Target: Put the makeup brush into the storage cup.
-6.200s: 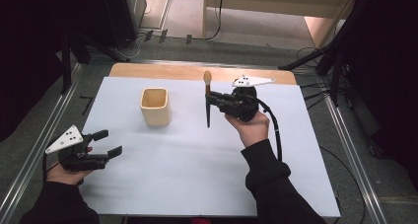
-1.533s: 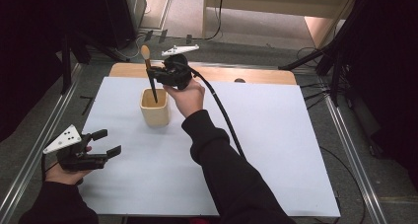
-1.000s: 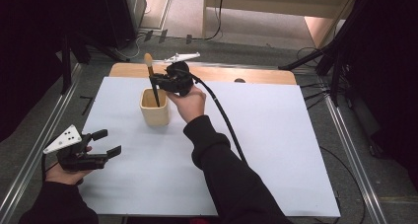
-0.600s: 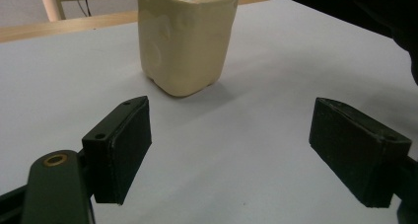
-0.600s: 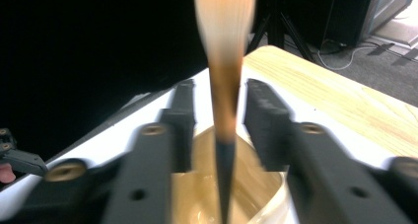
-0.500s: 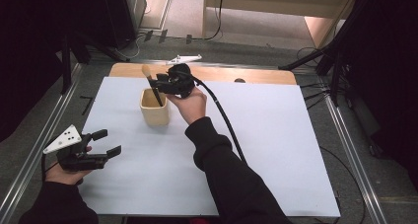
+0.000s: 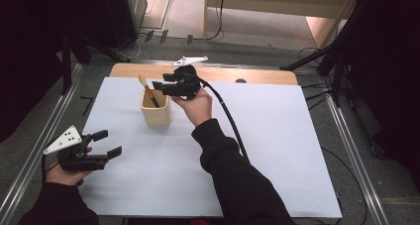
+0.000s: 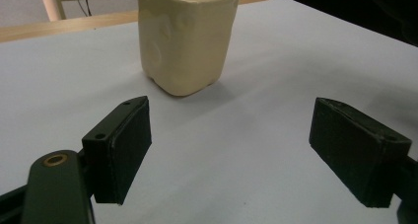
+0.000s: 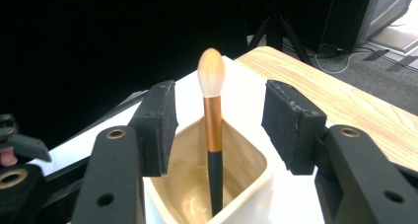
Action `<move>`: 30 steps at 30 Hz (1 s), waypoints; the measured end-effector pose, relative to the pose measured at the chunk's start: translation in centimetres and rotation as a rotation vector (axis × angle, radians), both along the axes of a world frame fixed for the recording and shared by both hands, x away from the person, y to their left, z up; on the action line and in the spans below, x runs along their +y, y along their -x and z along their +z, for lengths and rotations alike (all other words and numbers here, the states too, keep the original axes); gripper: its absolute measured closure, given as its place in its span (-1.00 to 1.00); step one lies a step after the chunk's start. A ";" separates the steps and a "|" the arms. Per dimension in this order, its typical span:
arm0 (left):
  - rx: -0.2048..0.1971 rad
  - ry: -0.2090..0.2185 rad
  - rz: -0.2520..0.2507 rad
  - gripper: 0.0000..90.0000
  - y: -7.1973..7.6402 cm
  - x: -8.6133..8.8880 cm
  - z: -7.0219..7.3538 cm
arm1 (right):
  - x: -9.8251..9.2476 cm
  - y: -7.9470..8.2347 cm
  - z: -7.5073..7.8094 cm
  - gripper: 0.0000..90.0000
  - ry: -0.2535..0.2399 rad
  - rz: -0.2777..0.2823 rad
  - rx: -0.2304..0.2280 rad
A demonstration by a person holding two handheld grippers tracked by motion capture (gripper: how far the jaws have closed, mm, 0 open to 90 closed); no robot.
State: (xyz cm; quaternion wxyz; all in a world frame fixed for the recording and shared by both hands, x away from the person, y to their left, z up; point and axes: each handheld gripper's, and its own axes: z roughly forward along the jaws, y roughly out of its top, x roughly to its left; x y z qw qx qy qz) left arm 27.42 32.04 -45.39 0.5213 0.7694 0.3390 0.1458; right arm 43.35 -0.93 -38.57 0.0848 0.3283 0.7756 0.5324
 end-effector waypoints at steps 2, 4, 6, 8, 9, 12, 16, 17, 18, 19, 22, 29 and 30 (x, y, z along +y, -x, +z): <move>0.001 -0.002 0.000 -0.62 0.0 0.0 0.0 | -0.3 0.3 0.1 0.02 0.006 0.005 -0.011; 0.001 0.000 0.000 -0.62 0.0 0.0 0.0 | -0.6 0.4 0.2 -0.01 0.008 0.011 -0.024; 0.001 0.001 0.001 -0.62 0.0 -0.1 0.0 | -1.0 0.6 0.2 -0.03 0.010 0.022 -0.032; 0.003 -0.002 0.000 -0.62 0.0 0.0 0.0 | -1.3 0.8 0.2 -0.04 0.011 0.036 -0.033; 0.002 -0.003 0.001 -0.62 0.0 0.0 0.0 | -1.4 0.9 0.2 -0.05 0.017 0.044 -0.043; 0.001 -0.001 0.001 -0.62 0.0 0.0 0.0 | -1.9 1.3 0.2 -0.07 0.027 0.060 -0.081; 0.004 -0.004 0.001 -0.62 0.0 0.0 0.0 | -2.7 1.7 0.2 -0.13 0.016 0.067 -0.073; 0.003 -0.007 -0.003 -0.62 0.0 0.0 0.0 | -2.9 1.8 0.1 -0.14 0.012 0.071 -0.072; 0.003 -0.008 -0.002 -0.62 0.0 0.0 0.0 | -3.1 1.8 0.0 -0.14 0.009 0.076 -0.067; 0.004 -0.008 -0.002 -0.62 0.0 0.0 0.0 | -3.2 1.9 0.0 -0.15 0.012 0.080 -0.065; 0.005 -0.007 0.000 -0.62 0.0 -0.1 0.0 | -3.6 2.3 -0.1 -0.17 0.022 0.090 -0.080; 0.004 -0.011 -0.002 -0.62 0.0 -0.1 0.0 | -4.5 3.1 -0.2 -0.23 0.038 0.113 -0.094; 0.003 -0.011 -0.001 -0.62 0.0 -0.1 0.0 | -4.7 3.2 -0.2 -0.23 0.036 0.113 -0.097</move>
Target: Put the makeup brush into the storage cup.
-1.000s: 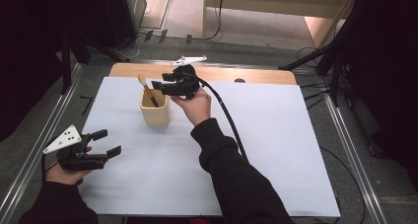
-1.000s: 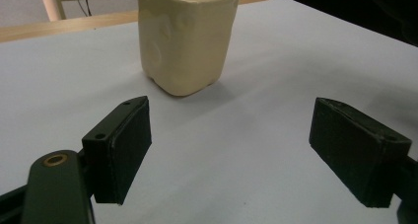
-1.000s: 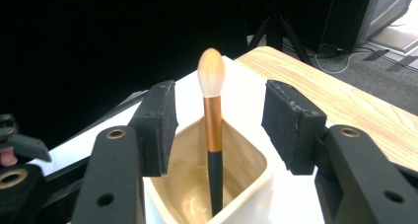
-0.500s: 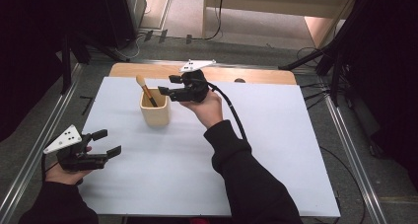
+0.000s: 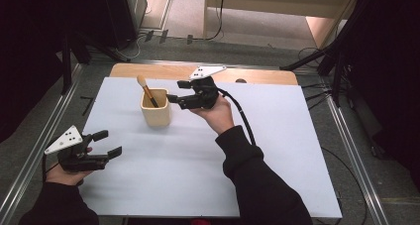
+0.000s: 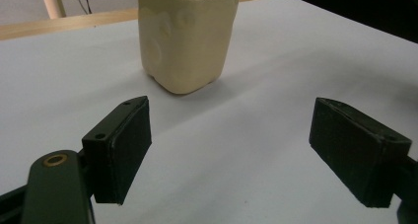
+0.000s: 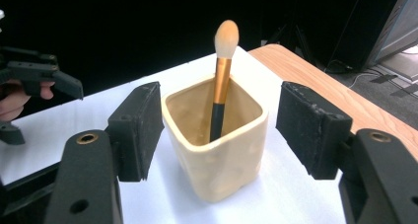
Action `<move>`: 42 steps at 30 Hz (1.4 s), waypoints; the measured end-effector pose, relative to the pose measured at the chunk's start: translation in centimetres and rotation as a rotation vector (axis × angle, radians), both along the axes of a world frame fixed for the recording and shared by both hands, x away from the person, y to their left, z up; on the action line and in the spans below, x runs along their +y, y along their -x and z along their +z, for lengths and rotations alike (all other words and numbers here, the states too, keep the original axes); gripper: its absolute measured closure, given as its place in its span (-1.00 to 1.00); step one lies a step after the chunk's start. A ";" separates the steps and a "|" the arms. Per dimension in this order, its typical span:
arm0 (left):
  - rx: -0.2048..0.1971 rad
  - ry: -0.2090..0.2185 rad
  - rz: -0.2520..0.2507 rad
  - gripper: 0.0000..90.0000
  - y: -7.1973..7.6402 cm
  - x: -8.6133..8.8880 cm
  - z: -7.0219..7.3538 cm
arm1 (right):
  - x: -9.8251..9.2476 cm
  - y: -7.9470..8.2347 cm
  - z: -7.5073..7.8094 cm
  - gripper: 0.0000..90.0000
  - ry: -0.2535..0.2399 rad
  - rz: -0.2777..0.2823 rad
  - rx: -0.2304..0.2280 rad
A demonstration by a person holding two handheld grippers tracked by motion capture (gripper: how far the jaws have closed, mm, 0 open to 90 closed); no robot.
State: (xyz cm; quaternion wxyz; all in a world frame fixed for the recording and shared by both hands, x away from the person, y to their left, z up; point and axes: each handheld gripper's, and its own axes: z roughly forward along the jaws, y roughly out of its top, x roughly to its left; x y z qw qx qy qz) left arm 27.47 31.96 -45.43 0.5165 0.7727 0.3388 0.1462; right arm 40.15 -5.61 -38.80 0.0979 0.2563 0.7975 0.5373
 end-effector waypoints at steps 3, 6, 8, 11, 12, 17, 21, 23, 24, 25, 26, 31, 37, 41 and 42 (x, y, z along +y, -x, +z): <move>0.001 -0.001 0.001 -0.62 0.0 0.0 0.0 | -0.5 0.3 -0.1 -0.24 0.000 0.008 -0.008; 0.001 -0.002 0.001 -0.62 0.0 0.0 0.0 | -0.9 0.7 -0.2 -0.24 0.005 0.015 -0.011; 0.001 -0.004 0.000 -0.62 0.0 0.0 0.0 | -1.3 0.9 -0.3 -0.25 0.009 0.020 -0.011; 0.003 -0.002 0.001 -0.62 0.0 0.0 0.0 | -1.7 1.3 -0.4 -0.25 0.011 0.021 -0.018; 0.003 -0.001 0.002 -0.62 0.0 0.0 0.0 | -1.9 1.4 -0.5 -0.25 0.011 0.022 -0.015; 0.004 -0.002 0.001 -0.62 -0.1 -0.1 0.0 | -2.7 1.9 -0.9 -0.25 0.018 0.028 -0.010; 0.005 -0.001 0.000 -0.62 0.0 -0.1 0.0 | -3.2 2.4 -1.3 -0.25 0.013 0.029 0.000; 0.004 -0.001 0.000 -0.62 0.0 -0.1 0.0 | -3.6 2.6 -1.5 -0.26 0.019 0.032 0.000; 0.004 -0.001 0.001 -0.62 0.0 -0.1 0.0 | -3.7 2.7 -1.6 -0.27 0.018 0.034 -0.001; 0.003 -0.001 0.000 -0.62 0.0 -0.1 0.0 | -4.0 2.9 -1.7 -0.27 0.017 0.035 -0.006; 0.003 -0.002 0.000 -0.62 0.0 -0.1 0.0 | -4.2 3.0 -1.7 -0.27 0.017 0.035 -0.005; 0.004 0.000 0.001 -0.62 0.0 -0.1 0.0 | -5.2 3.5 -2.1 -0.30 0.008 0.028 0.005; 0.006 -0.005 -0.001 -0.62 -0.1 -0.1 0.0 | -6.6 4.2 -2.6 -0.31 -0.003 0.020 0.003; 0.006 -0.004 -0.001 -0.62 -0.1 -0.1 0.0 | -7.2 4.6 -2.7 -0.31 -0.014 0.014 -0.003; 0.006 -0.003 0.000 -0.62 0.0 -0.1 0.0 | -7.4 4.7 -2.8 -0.31 -0.015 0.014 -0.005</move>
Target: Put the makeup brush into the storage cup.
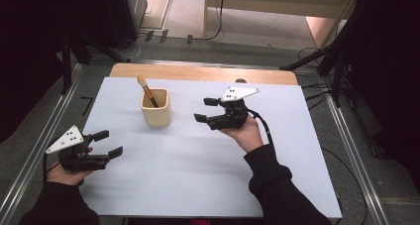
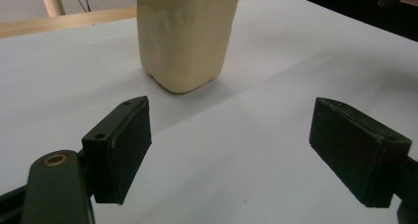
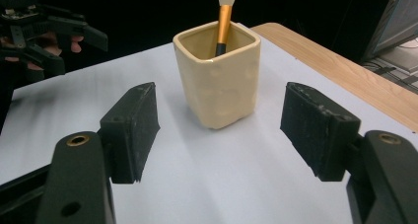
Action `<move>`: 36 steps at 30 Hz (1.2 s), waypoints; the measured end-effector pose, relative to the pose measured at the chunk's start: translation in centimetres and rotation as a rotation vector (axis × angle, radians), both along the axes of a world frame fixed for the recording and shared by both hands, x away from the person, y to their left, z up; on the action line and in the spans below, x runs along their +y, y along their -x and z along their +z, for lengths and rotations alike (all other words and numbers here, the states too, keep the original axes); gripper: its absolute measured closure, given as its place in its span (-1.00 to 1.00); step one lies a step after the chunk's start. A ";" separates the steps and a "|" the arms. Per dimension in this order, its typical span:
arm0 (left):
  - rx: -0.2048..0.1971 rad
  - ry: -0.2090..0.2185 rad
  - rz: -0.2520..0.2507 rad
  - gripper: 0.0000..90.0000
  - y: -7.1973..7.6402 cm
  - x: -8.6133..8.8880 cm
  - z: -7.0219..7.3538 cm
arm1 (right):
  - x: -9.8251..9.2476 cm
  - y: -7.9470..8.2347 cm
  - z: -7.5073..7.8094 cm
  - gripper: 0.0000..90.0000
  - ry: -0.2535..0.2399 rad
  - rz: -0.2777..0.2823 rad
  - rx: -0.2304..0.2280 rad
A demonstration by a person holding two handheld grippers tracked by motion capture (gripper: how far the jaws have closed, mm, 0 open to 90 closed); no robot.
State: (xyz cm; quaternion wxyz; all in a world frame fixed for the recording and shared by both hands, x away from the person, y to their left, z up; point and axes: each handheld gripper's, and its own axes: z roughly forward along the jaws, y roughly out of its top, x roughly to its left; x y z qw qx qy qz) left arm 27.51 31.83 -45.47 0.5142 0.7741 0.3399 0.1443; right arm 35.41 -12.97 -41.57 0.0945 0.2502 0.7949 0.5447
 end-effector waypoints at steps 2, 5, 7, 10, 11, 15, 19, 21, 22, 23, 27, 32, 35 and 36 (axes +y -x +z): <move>0.000 0.002 0.000 -0.62 0.0 0.0 0.0 | -0.3 0.3 -0.1 -0.31 -0.002 -0.001 0.001; -0.001 0.002 0.001 -0.62 0.0 0.0 0.0 | -0.9 0.7 -0.2 -0.32 -0.004 0.000 -0.009; -0.001 0.002 0.000 -0.62 0.0 0.0 0.0 | -1.4 1.0 -0.2 -0.32 -0.015 -0.009 -0.018; 0.000 0.001 0.000 -0.63 0.0 0.0 0.0 | -2.2 1.4 -0.3 -0.32 -0.016 -0.021 -0.017; 0.000 0.001 0.000 -0.62 0.0 0.0 0.0 | -2.4 1.5 -0.3 -0.32 -0.014 -0.024 -0.017; 0.001 -0.001 -0.002 -0.62 0.0 -0.1 0.0 | -3.3 2.1 -0.3 -0.32 -0.012 -0.035 -0.024; 0.001 0.000 0.000 -0.62 0.0 -0.1 0.0 | -4.3 2.6 -0.6 -0.32 -0.039 -0.045 -0.017; 0.002 -0.002 0.000 -0.62 0.0 -0.1 0.0 | -4.7 2.8 -0.7 -0.32 -0.036 -0.045 -0.021; 0.002 -0.001 0.000 -0.62 0.0 -0.1 0.0 | -4.9 3.0 -0.8 -0.32 -0.036 -0.048 -0.029; 0.001 -0.002 0.001 -0.62 0.0 -0.1 0.0 | -5.2 3.2 -0.9 -0.32 -0.036 -0.049 -0.032; 0.001 0.000 0.000 -0.62 0.0 -0.1 0.0 | -5.9 3.7 -1.1 -0.32 -0.031 -0.054 -0.036; 0.001 0.001 0.004 -0.62 0.0 0.0 0.0 | -7.1 4.5 -1.2 -0.32 -0.035 -0.073 -0.045; 0.000 -0.004 0.002 -0.62 0.0 0.0 0.1 | -8.1 5.1 -1.3 -0.32 -0.038 -0.079 -0.048; 0.000 -0.004 0.003 -0.62 0.1 -0.1 0.1 | -8.4 5.3 -1.3 -0.32 -0.031 -0.081 -0.045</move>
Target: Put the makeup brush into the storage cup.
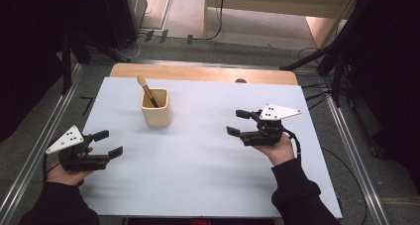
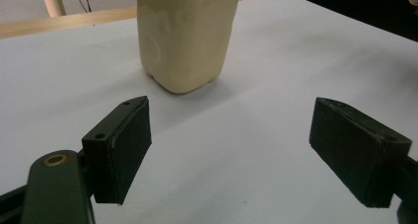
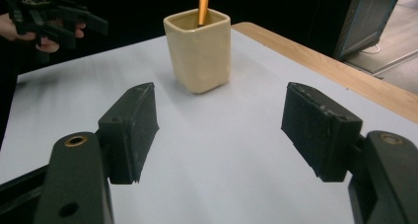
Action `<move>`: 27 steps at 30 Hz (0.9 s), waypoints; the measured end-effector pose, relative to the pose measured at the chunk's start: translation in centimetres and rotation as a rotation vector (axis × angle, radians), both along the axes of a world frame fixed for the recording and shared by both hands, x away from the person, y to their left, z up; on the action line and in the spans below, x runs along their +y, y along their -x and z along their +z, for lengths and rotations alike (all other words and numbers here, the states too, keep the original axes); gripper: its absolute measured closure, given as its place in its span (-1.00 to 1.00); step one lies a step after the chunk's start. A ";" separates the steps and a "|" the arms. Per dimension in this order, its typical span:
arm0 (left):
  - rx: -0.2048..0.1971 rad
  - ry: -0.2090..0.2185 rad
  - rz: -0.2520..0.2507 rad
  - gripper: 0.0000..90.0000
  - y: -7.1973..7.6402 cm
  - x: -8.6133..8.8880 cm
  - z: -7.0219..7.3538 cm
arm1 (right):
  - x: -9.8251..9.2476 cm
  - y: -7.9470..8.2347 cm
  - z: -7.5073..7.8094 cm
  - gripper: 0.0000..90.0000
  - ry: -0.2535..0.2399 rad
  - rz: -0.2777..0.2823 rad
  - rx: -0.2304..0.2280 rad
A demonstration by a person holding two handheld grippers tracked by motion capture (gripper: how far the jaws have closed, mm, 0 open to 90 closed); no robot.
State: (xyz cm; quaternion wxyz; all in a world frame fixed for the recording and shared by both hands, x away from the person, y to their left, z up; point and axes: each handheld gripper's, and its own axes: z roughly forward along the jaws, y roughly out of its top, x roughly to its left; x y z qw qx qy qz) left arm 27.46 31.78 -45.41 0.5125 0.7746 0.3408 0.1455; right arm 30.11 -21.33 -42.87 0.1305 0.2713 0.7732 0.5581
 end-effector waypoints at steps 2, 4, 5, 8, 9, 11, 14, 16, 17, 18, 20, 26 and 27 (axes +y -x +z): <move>0.000 0.000 0.000 -0.62 0.0 0.0 0.0 | -0.7 0.4 -0.1 -0.32 0.001 -0.007 -0.010; 0.000 0.001 0.000 -0.63 0.0 0.0 0.0 | -1.3 0.8 -0.2 -0.32 0.005 -0.019 -0.009; 0.000 0.001 0.000 -0.62 0.0 0.0 0.0 | -1.6 1.0 -0.2 -0.32 0.009 -0.025 -0.012; 0.001 0.000 -0.002 -0.62 0.0 0.0 0.0 | -2.5 1.4 -0.3 -0.32 0.005 -0.038 -0.008; 0.001 0.001 -0.002 -0.62 0.0 0.0 0.0 | -2.8 1.6 -0.3 -0.32 0.004 -0.042 -0.013; 0.001 0.002 -0.001 -0.62 0.0 -0.1 0.0 | -3.3 1.8 -0.4 -0.33 -0.002 -0.051 -0.012; 0.000 0.002 0.001 -0.62 0.0 -0.1 0.0 | -4.1 2.3 -0.6 -0.33 -0.004 -0.062 -0.015; -0.002 0.003 0.000 -0.63 0.0 0.0 0.0 | -4.6 2.6 -0.7 -0.34 0.002 -0.069 -0.016; -0.001 0.005 0.004 -0.62 0.0 0.0 0.0 | -4.9 2.7 -0.7 -0.34 0.002 -0.074 -0.021; -0.003 0.005 0.002 -0.62 0.0 0.1 0.0 | -5.1 2.9 -0.8 -0.34 -0.001 -0.075 -0.020; -0.002 0.000 0.002 -0.63 0.0 0.0 0.0 | -5.6 3.2 -1.0 -0.34 -0.004 -0.085 -0.017; -0.001 0.003 0.000 -0.63 0.0 0.0 0.0 | -6.9 4.0 -1.7 -0.34 -0.017 -0.113 -0.012; -0.002 0.004 0.000 -0.63 0.0 0.0 0.0 | -7.1 4.2 -1.8 -0.35 -0.020 -0.114 -0.012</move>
